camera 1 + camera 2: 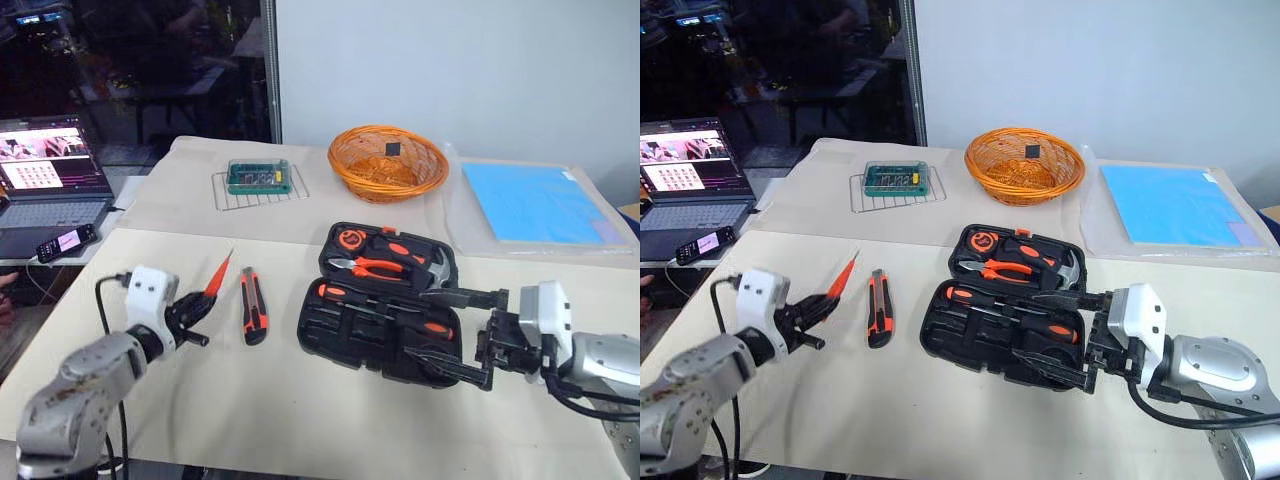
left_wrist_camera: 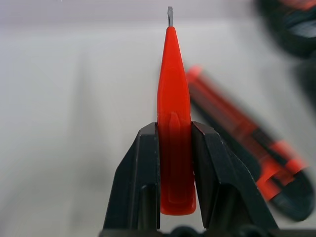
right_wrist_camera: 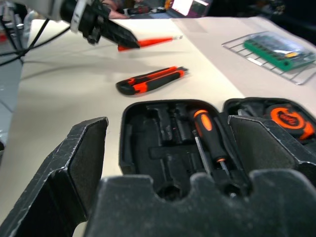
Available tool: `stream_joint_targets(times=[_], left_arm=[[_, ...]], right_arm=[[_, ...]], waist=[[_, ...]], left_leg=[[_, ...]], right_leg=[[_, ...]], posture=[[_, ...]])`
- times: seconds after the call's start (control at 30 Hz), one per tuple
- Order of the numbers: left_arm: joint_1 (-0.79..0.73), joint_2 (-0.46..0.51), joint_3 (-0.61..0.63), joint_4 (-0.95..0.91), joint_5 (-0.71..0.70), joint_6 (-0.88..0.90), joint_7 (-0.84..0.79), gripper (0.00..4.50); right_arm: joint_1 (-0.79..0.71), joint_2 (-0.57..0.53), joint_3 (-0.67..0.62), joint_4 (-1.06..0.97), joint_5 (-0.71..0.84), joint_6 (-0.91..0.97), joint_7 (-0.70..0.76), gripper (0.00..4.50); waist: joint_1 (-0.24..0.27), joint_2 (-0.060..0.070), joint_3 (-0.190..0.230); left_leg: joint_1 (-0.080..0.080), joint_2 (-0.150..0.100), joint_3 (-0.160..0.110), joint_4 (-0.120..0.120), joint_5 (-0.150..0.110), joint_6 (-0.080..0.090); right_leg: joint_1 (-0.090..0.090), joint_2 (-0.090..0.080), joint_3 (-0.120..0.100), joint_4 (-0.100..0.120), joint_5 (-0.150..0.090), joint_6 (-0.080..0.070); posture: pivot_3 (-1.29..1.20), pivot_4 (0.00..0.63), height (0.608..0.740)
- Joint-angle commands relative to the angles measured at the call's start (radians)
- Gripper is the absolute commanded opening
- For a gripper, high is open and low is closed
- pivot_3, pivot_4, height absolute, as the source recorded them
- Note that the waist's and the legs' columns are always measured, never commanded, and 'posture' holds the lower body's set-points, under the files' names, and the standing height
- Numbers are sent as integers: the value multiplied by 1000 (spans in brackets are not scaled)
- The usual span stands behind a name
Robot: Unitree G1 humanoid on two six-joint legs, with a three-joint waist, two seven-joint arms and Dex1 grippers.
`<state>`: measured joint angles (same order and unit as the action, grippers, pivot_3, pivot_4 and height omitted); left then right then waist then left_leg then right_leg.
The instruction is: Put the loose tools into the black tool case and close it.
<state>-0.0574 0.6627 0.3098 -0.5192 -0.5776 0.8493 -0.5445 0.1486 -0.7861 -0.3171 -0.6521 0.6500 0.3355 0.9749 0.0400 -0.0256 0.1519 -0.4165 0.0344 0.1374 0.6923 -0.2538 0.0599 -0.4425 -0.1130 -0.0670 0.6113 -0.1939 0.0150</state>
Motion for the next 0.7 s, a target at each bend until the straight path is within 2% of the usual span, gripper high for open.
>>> stream_joint_targets(times=[0.03,0.07,0.13,0.3,0.37,0.53,0.7], left_arm=[[-163,161,-202,57,14,-159,-380,439],[-248,180,-291,121,63,-229,-478,439],[-345,190,-383,210,110,-309,-579,439],[-671,58,-667,539,321,-506,-774,439],[-726,19,-721,608,369,-546,-814,439],[-829,-106,-806,754,455,-591,-850,439],[-857,-164,-828,817,511,-607,-852,439]], right_arm=[[80,13,-112,-95,14,-14,-38,4500],[120,19,-144,-119,12,-13,-45,4500],[162,24,-176,-144,14,-11,-55,4500],[337,71,-304,-241,15,1,-91,4500],[394,91,-344,-268,16,-1,-101,4500],[558,155,-459,-313,18,-28,-80,4500],[585,132,-500,-280,32,-42,-29,4500]], waist=[[10,1,1],[16,3,1],[20,6,1],[11,5,2],[12,4,2],[0,4,2],[-12,3,2]], left_leg=[[0,0,0,0,0,0],[-1,-1,1,0,0,0],[-2,-2,3,0,-1,1],[-7,-2,4,2,-1,4],[-8,-2,2,3,4,13],[-8,-2,2,3,2,16],[-7,-2,2,5,1,17]], right_leg=[[0,0,-1,0,0,0],[0,0,-2,0,0,1],[-1,-1,-1,-2,0,1],[2,1,0,-1,1,2],[2,3,-1,-1,0,2],[2,4,1,-1,-1,4],[2,4,2,-1,-2,6]], posture=[[0,150,740],[0,150,740],[0,150,740],[0,150,740],[0,150,740],[0,150,740],[0,150,740]])
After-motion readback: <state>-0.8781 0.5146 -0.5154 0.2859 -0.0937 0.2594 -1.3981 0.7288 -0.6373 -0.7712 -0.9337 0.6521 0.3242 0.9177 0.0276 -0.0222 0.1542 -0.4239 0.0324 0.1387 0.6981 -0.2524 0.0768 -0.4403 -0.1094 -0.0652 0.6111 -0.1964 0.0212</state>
